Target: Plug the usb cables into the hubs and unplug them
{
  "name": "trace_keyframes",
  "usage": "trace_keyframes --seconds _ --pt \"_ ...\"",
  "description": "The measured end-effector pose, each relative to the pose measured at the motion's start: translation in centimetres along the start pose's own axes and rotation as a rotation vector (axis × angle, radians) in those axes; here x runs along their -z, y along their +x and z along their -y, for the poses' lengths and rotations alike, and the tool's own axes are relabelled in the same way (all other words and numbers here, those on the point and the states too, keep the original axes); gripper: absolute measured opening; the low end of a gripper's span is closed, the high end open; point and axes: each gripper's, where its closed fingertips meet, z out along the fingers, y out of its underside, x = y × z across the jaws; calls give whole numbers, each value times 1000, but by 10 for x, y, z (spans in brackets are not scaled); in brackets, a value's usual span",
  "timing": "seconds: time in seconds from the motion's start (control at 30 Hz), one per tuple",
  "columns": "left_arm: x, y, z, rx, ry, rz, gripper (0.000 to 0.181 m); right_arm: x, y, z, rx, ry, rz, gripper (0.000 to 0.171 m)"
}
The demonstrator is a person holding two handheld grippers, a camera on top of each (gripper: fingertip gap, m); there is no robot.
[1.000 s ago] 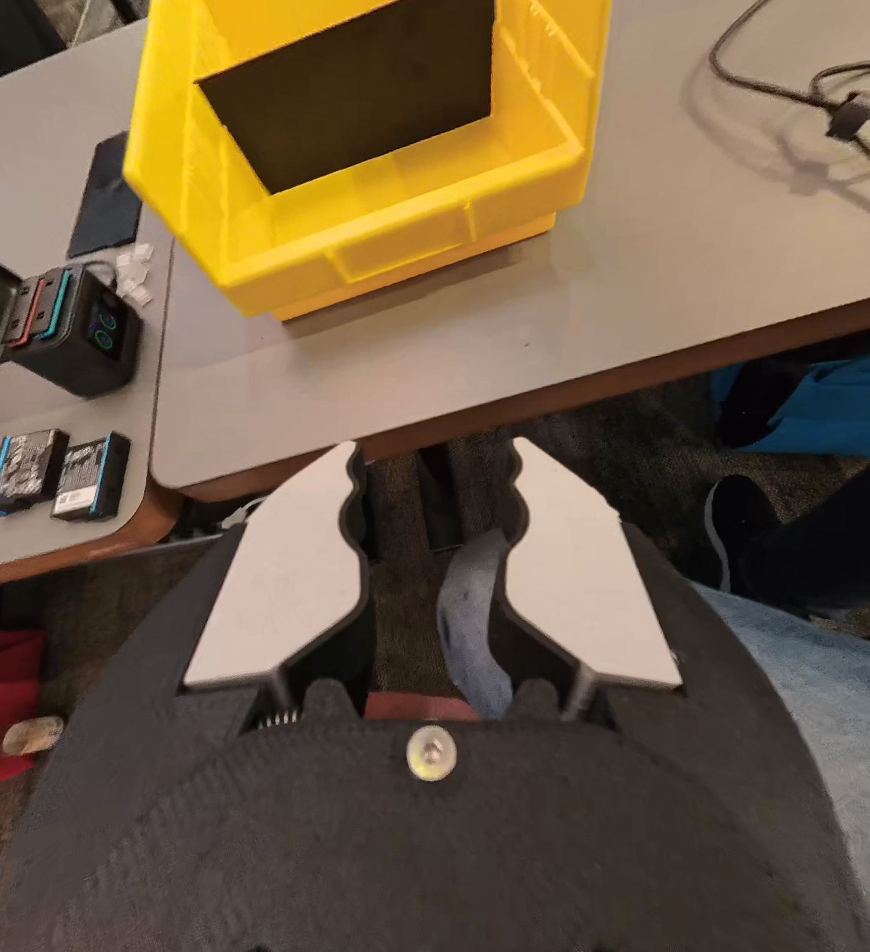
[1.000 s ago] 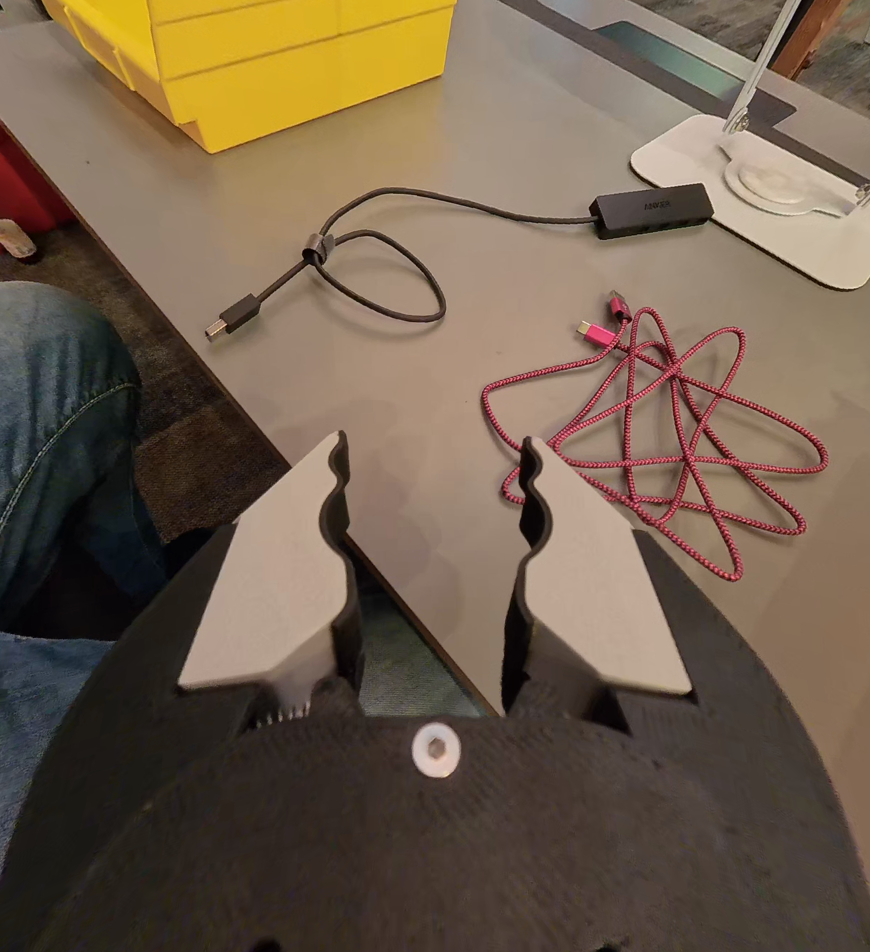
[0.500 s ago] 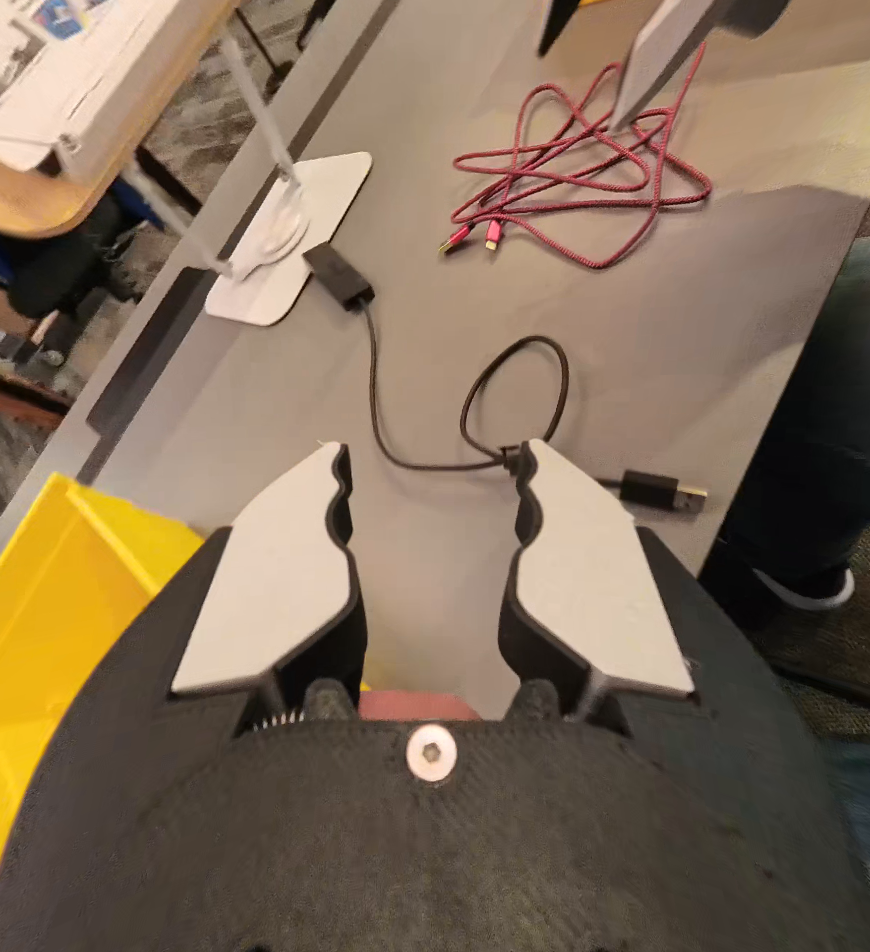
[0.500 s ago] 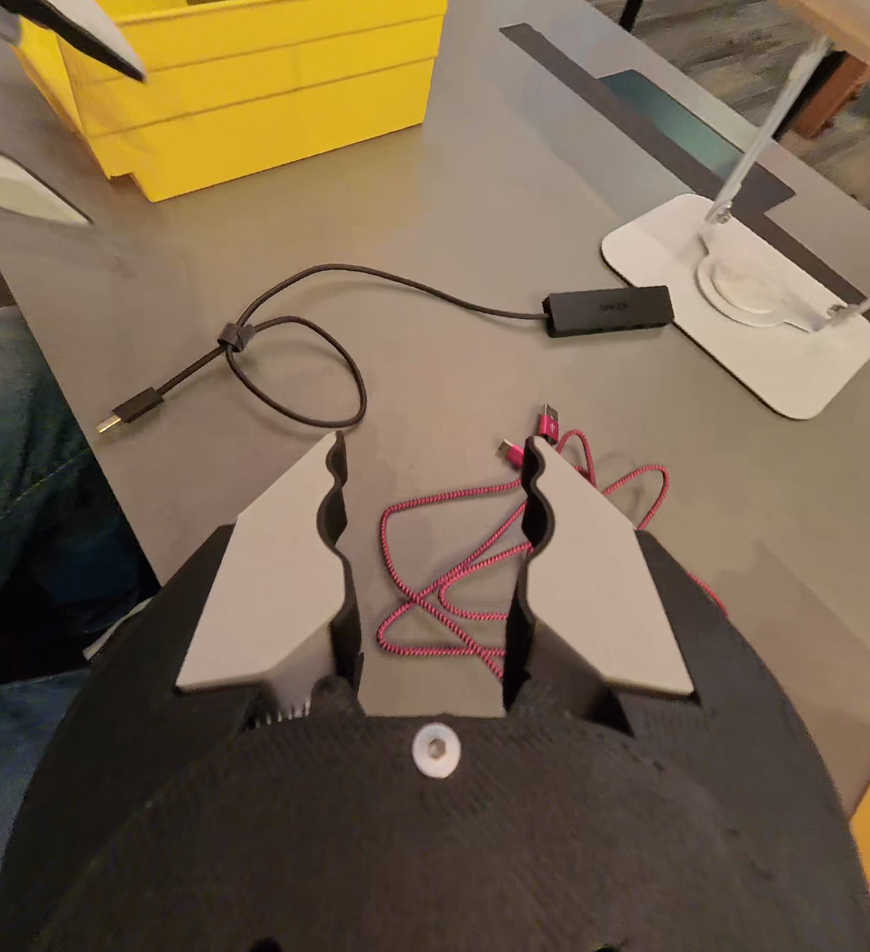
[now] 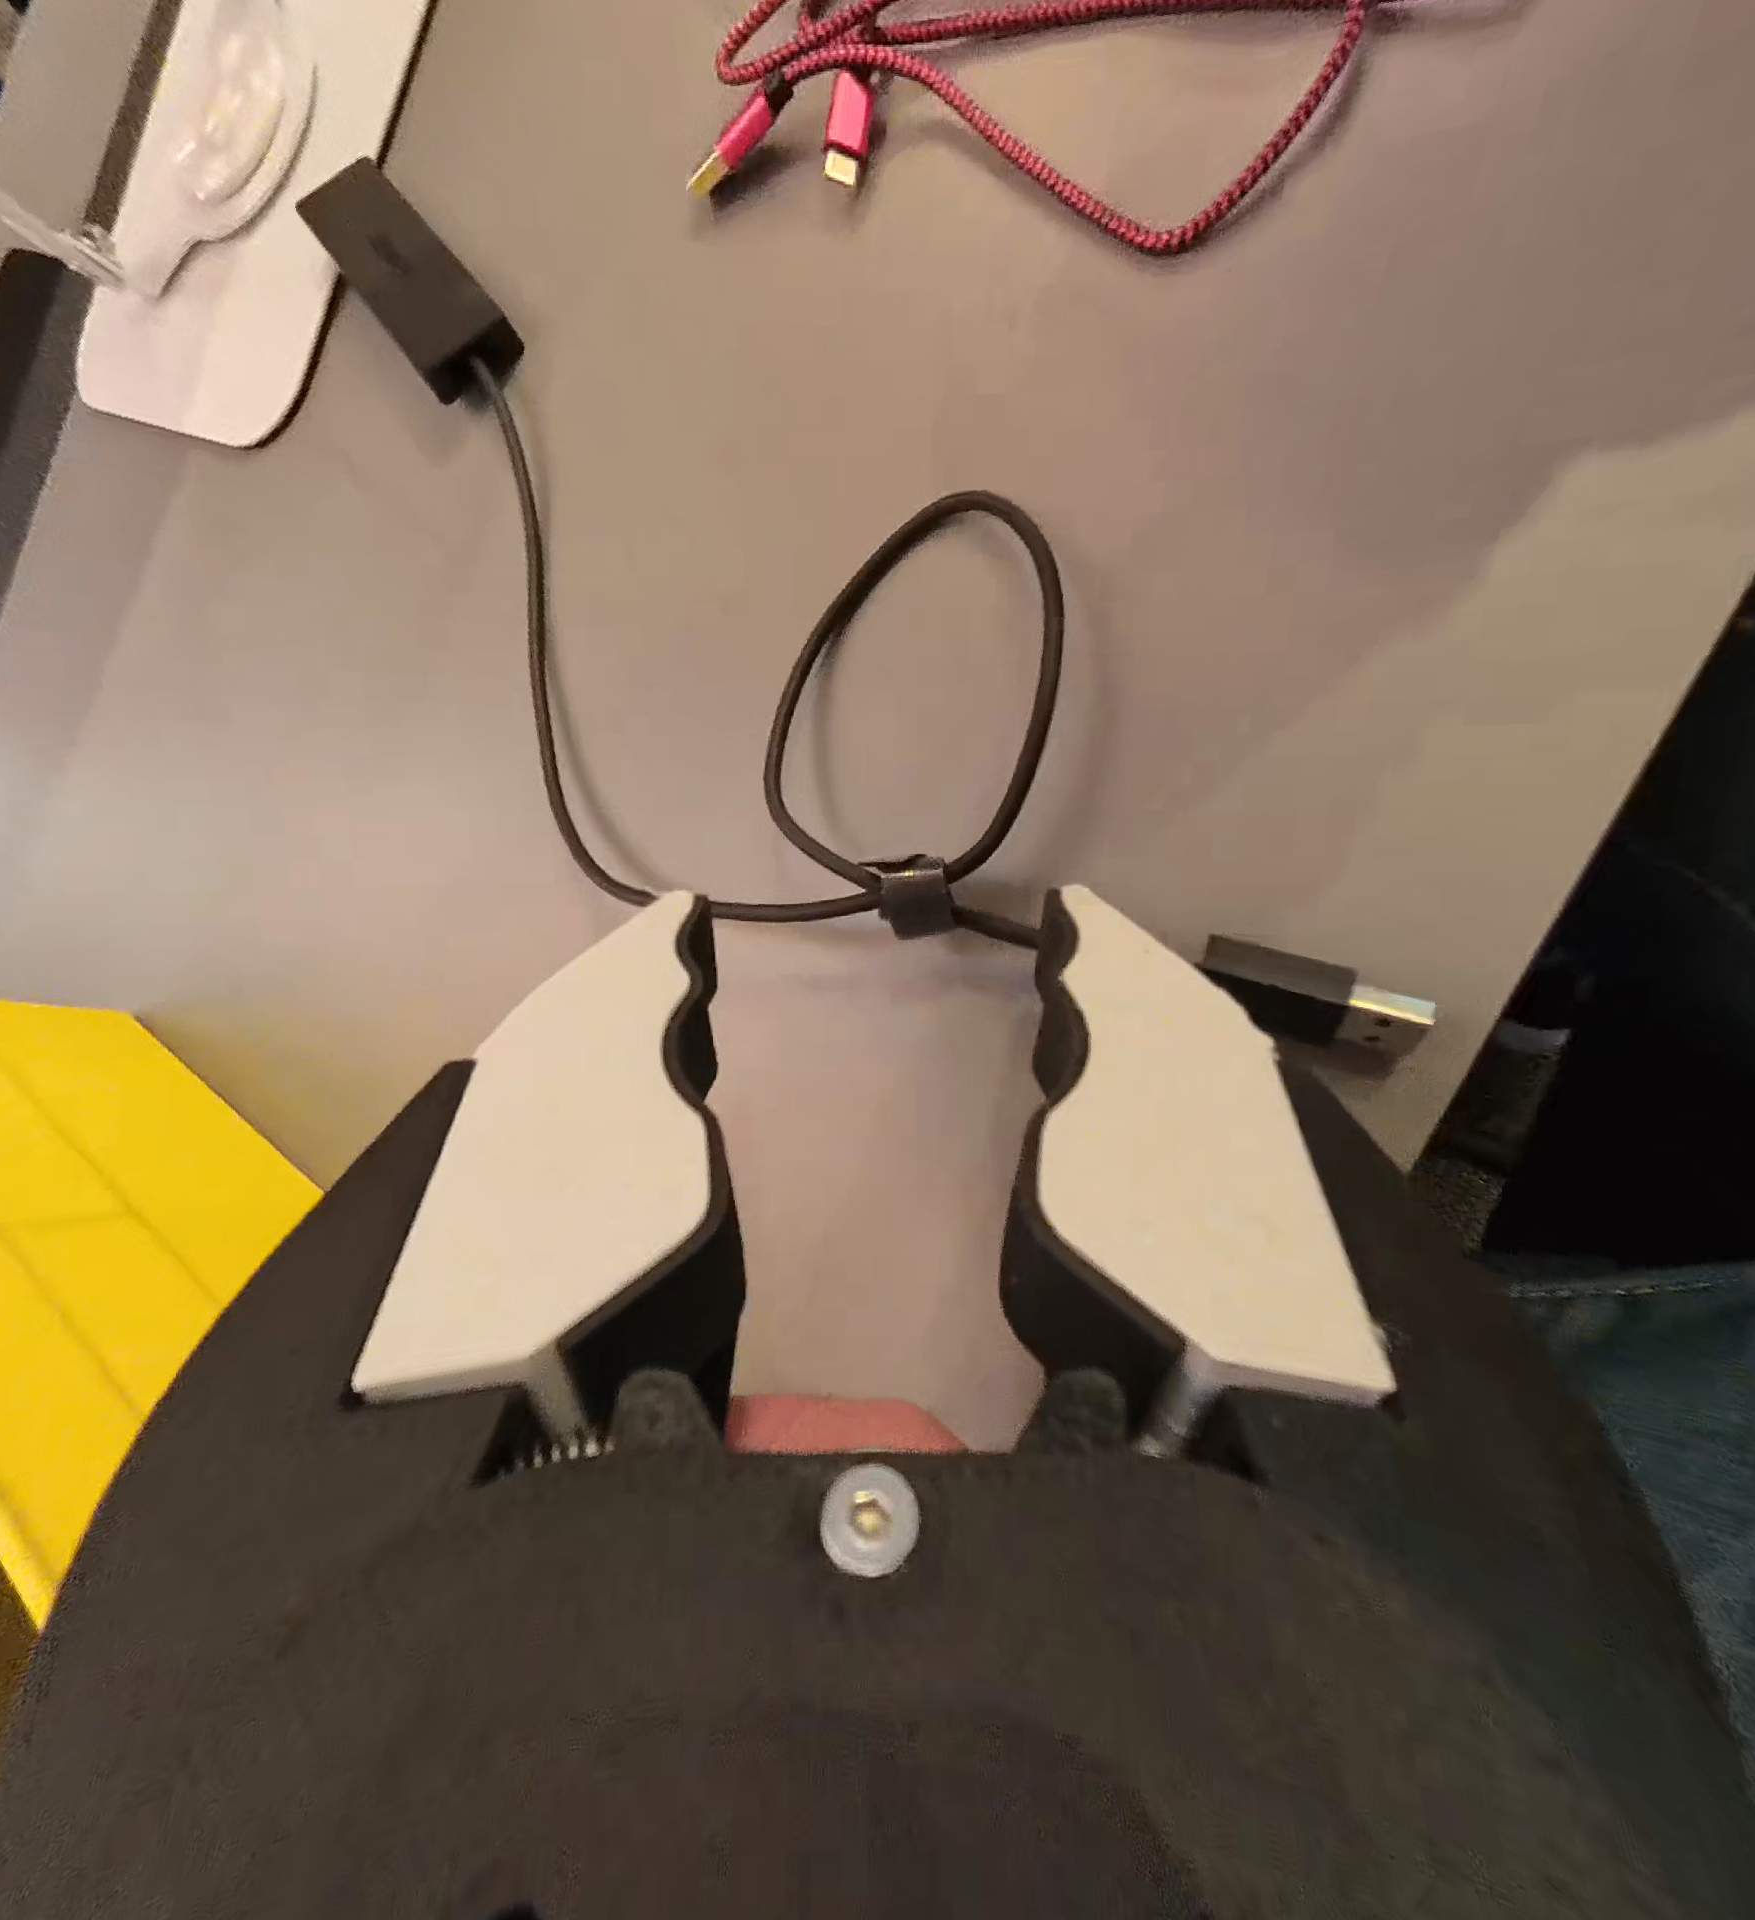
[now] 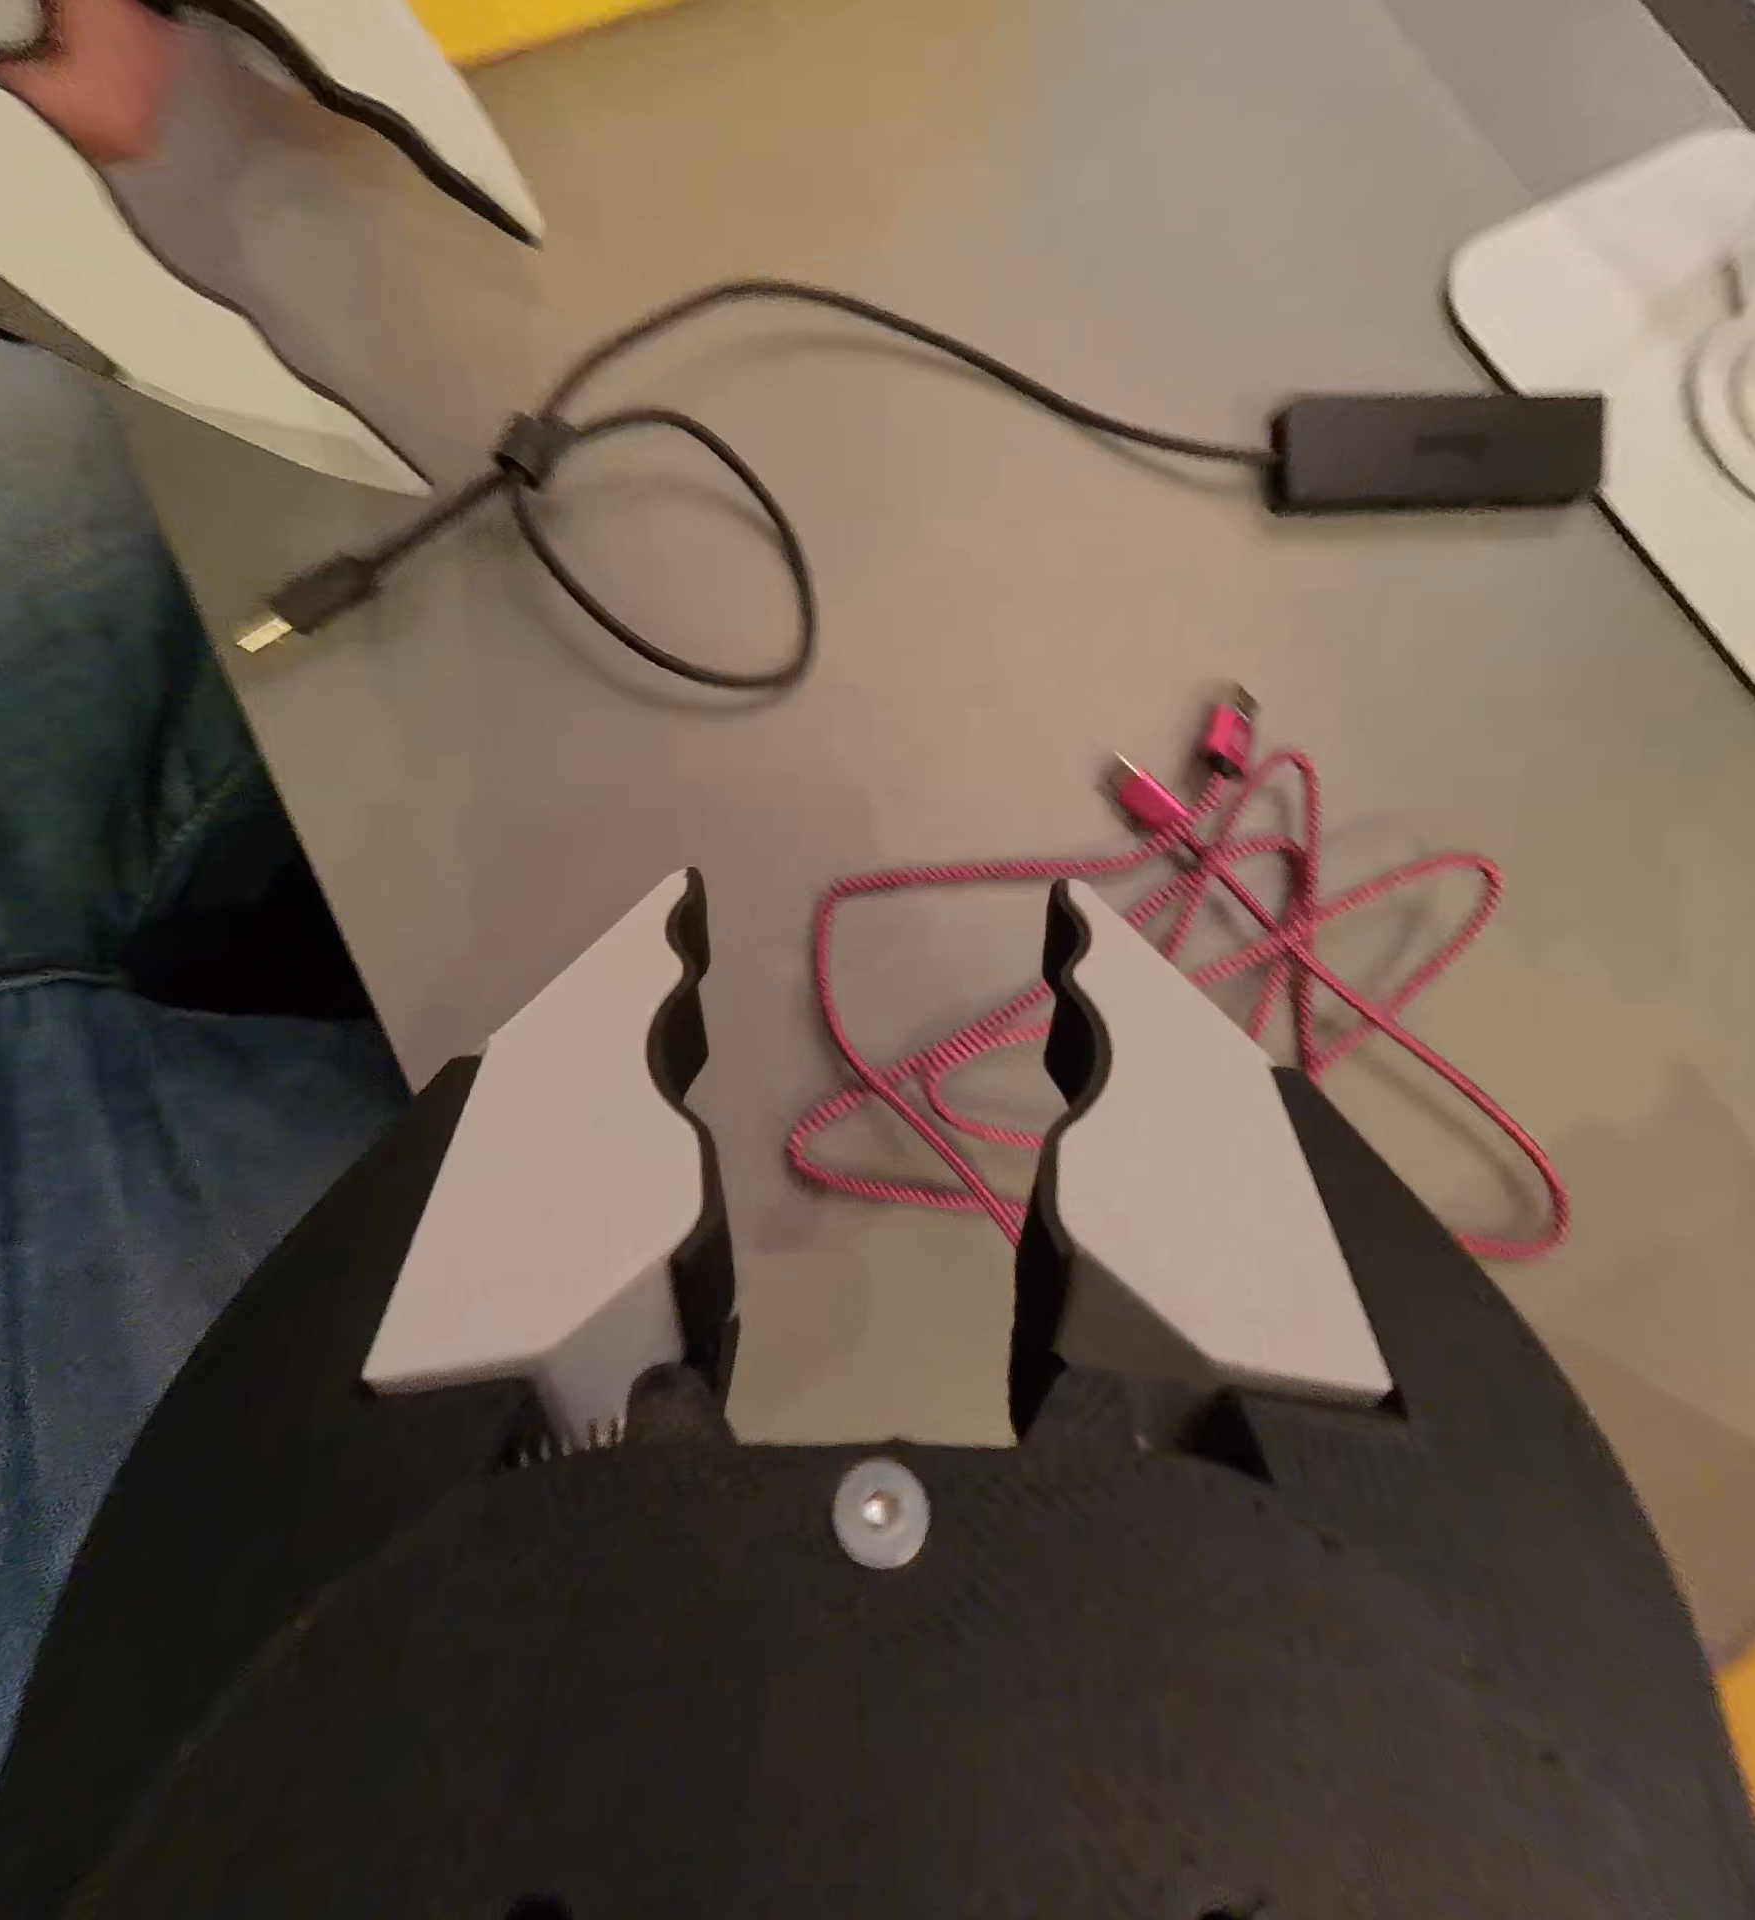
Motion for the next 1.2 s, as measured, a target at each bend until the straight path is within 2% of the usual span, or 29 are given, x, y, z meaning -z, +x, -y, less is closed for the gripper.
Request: trace_keyframes --seconds 0.13,0.23,0.33,0.5,0.63,0.8,0.9,1.07,1.2 --pt "-3 12 7 94 41 -46 63 -22 -29 16 51 11 63 69" --pt "-9 7 3 106 30 11 72 -38 -38 23 101 5 86 72" --pt "-7 -3 -3 192 37 25 70 -57 -41 40 122 33 145 77" --pt "-2 -18 -13 339 57 8 68 -103 -36 59 277 -15 258 98" --pt "-4 -16 -15 437 64 -14 68 -137 -21 68 412 -75 275 103" --pt "-11 -15 -15 414 37 -18 68 -161 -9 74 467 -122 315 102" --pt "-12 -21 -11 384 29 -14 68 -167 -8 75 449 -147 358 92" --pt "-8 -36 -7 371 46 18 68 -170 -6 78 361 -135 396 43" --pt "-5 -43 -13 376 43 38 68 -168 -11 77 361 -129 394 18"
